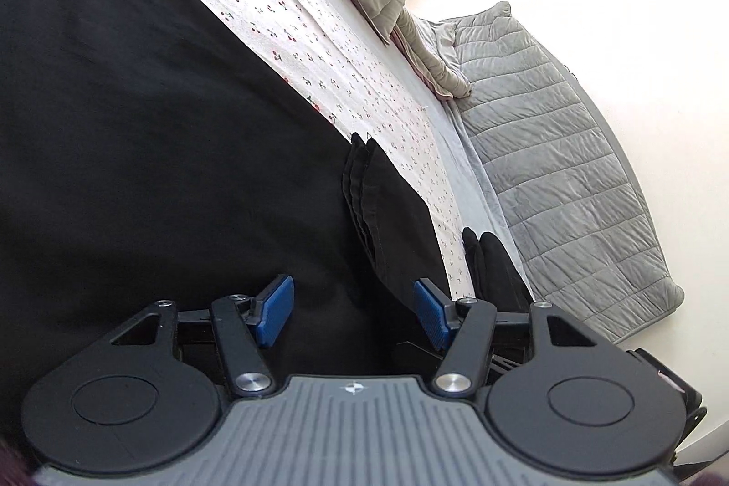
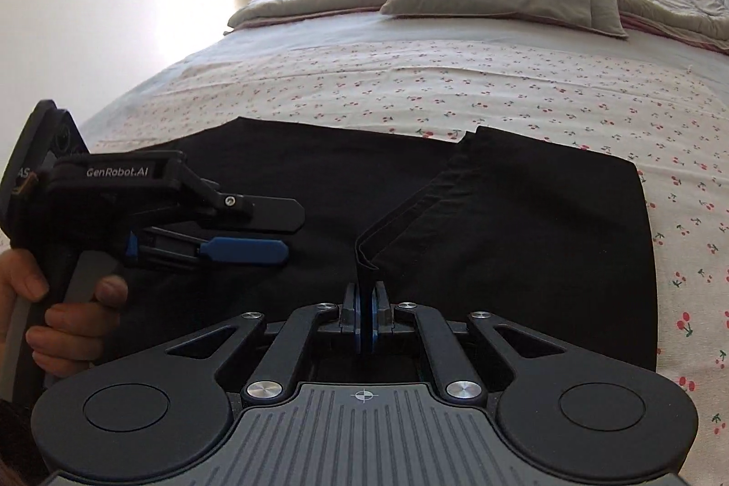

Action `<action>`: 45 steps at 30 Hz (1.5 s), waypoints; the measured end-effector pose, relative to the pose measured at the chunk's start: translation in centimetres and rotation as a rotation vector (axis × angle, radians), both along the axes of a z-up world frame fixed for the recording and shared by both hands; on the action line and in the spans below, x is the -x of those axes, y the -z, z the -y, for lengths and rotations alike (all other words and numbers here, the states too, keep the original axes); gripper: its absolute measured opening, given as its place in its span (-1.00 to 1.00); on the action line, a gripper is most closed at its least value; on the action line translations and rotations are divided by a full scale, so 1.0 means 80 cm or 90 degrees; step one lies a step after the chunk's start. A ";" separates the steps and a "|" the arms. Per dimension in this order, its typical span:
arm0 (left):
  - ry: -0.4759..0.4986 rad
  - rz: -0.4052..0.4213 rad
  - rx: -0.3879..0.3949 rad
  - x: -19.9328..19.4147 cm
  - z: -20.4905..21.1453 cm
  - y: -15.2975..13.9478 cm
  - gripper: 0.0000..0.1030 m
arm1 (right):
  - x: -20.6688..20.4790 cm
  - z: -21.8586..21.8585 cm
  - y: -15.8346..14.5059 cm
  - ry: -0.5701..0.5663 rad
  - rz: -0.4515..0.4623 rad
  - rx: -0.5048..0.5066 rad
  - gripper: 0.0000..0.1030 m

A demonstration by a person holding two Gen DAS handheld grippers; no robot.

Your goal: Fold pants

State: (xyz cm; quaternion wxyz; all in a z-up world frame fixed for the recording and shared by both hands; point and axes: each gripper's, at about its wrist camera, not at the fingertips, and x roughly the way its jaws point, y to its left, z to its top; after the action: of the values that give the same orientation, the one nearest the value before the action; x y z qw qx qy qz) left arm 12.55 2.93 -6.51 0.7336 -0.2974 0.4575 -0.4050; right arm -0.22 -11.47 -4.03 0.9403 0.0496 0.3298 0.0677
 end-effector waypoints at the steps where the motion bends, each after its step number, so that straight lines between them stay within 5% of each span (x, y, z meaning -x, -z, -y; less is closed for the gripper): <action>1: 0.005 0.001 0.001 0.000 0.003 0.000 0.20 | -0.002 -0.004 0.001 0.001 0.003 0.017 -0.77; 2: 0.009 0.003 0.001 0.000 0.005 -0.001 0.20 | 0.000 -0.008 0.004 0.001 0.004 0.032 -0.73; 6: 0.021 0.010 -0.001 0.000 0.015 -0.001 0.20 | 0.018 -0.025 0.018 0.009 0.030 0.124 0.05; 11: 0.030 0.015 0.001 0.000 0.016 0.002 0.20 | 0.036 -0.054 0.034 -0.012 0.104 0.274 0.11; 15: 0.034 0.010 0.006 -0.005 0.018 0.006 0.20 | 0.037 -0.070 0.041 -0.047 0.132 0.328 -0.13; 18: 0.035 0.007 0.006 -0.007 0.020 0.007 0.20 | 0.031 -0.071 0.039 -0.071 0.121 0.313 -0.82; 20: 0.037 0.003 0.008 -0.009 0.022 0.008 0.20 | 0.031 -0.064 0.031 -0.066 0.132 0.291 -0.92; 29: 0.032 -0.038 0.035 -0.020 0.039 0.010 0.22 | 0.052 -0.021 -0.015 -0.071 0.158 0.145 -0.95; 37: 0.018 0.024 -0.009 -0.012 0.078 0.002 0.14 | 0.057 -0.010 -0.013 -0.104 0.125 0.082 -0.95; 40: 0.006 0.049 -0.031 -0.010 0.083 0.001 -0.04 | 0.054 -0.008 -0.012 -0.123 0.102 0.040 -0.95; 42: -0.002 0.058 -0.050 -0.009 0.085 0.002 -0.41 | 0.050 -0.003 -0.011 -0.133 0.079 0.015 -0.94; 43: -0.003 0.065 -0.069 -0.010 0.085 0.003 -0.83 | 0.051 0.001 -0.009 -0.134 0.069 0.001 -0.90; 45: -0.007 0.075 -0.104 -0.009 0.086 0.002 -0.92 | 0.048 0.010 -0.011 -0.141 0.049 -0.039 -0.73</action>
State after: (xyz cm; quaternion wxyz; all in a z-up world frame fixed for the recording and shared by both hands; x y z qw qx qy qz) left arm 13.29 -3.92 -6.69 0.7834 -0.2145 0.4435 -0.3790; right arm -4.09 -12.28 -3.18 0.9371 0.0387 0.2944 0.1833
